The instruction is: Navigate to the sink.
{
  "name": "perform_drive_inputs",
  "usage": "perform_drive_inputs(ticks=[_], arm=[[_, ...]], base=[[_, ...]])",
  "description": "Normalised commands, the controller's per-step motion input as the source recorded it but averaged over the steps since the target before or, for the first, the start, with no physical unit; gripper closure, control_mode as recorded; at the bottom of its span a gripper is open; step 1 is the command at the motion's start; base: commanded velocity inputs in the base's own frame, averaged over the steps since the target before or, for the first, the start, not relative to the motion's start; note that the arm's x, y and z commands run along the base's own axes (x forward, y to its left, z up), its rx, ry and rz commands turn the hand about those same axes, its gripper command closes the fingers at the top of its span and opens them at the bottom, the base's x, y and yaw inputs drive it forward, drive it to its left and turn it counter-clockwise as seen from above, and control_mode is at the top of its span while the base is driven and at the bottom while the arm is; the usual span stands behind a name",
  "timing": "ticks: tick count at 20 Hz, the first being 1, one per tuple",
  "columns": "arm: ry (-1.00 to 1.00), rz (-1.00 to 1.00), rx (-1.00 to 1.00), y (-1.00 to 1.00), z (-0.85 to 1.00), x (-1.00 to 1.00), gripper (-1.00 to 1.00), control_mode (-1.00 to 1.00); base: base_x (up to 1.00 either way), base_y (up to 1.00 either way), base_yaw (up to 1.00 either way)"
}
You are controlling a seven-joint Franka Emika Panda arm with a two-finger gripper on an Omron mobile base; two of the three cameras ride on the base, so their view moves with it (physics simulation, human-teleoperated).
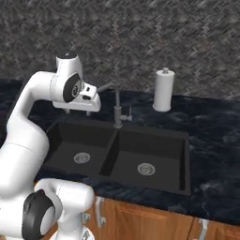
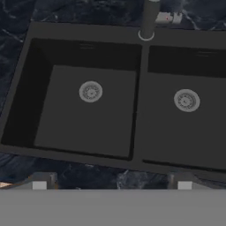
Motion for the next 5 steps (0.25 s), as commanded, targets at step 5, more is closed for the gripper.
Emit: perform_drive_inputs(ticks=[5], arm=[[0.00,0.00,0.00,0.00,0.00,0.00,-1.00,1.00]], base=[[0.50,0.00,-0.34]])
